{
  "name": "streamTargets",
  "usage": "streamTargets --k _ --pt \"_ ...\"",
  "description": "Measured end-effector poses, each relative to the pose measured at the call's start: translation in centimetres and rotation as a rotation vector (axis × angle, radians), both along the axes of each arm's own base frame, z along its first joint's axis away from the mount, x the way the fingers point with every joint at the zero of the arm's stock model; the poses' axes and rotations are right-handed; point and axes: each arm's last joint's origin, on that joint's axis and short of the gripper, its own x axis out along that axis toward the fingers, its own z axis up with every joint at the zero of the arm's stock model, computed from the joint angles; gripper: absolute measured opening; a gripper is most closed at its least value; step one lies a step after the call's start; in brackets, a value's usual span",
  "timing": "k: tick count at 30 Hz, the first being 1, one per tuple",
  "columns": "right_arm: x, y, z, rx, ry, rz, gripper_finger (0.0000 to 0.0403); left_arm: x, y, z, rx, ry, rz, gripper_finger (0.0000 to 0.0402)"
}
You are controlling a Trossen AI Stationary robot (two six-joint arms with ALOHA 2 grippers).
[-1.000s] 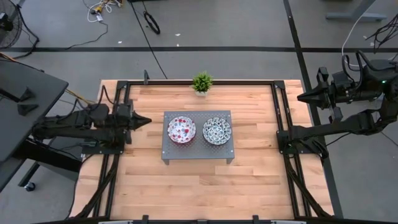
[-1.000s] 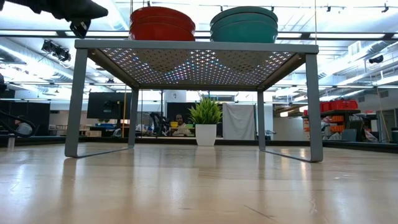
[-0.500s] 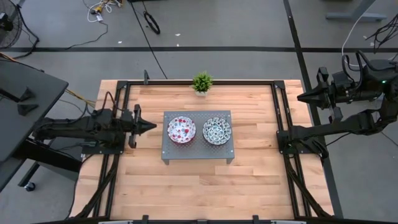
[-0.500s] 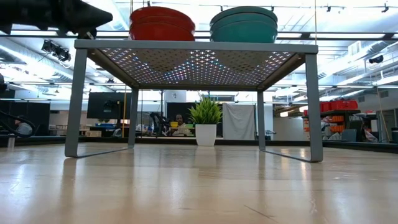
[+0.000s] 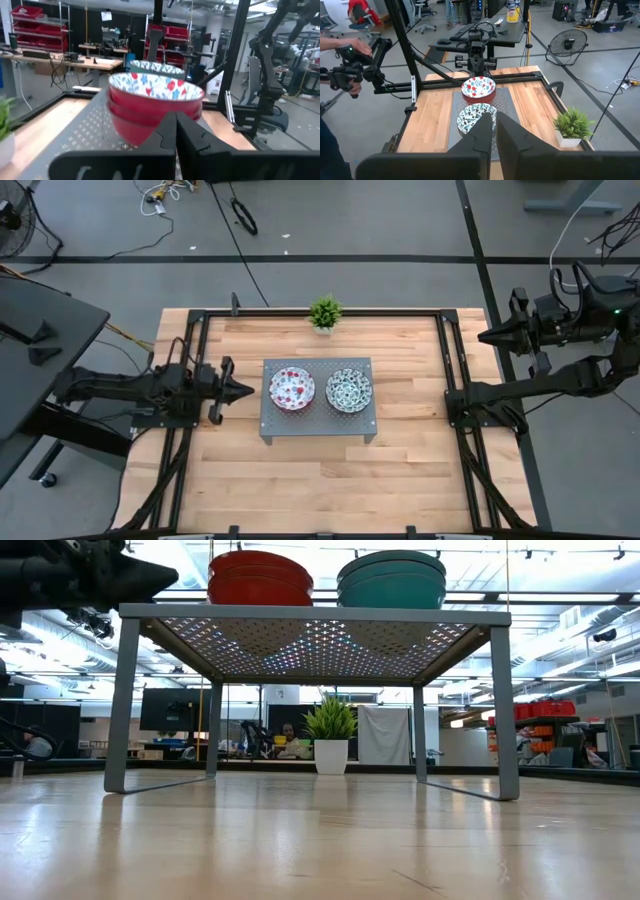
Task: Pick & Place Mini bowls
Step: Return to Home Position
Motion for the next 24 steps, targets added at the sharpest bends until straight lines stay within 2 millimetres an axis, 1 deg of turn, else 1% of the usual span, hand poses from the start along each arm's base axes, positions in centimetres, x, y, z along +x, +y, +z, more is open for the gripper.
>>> streamTargets --k 13,20,24 --pt "0.0 0.0 0.0 0.0 0.0 0.0 0.0029 0.0 -0.4 -2.6 0.002 0.045 -0.031 0.0" --pt "0.0 0.0 0.0 0.0 0.0 0.0 0.0029 -0.1 -0.4 -3.6 0.002 0.045 -0.032 0.0" --pt "0.0 0.0 0.0 0.0 0.0 0.0 0.0029 -0.2 -0.4 -3.6 0.011 0.039 -0.036 0.0"
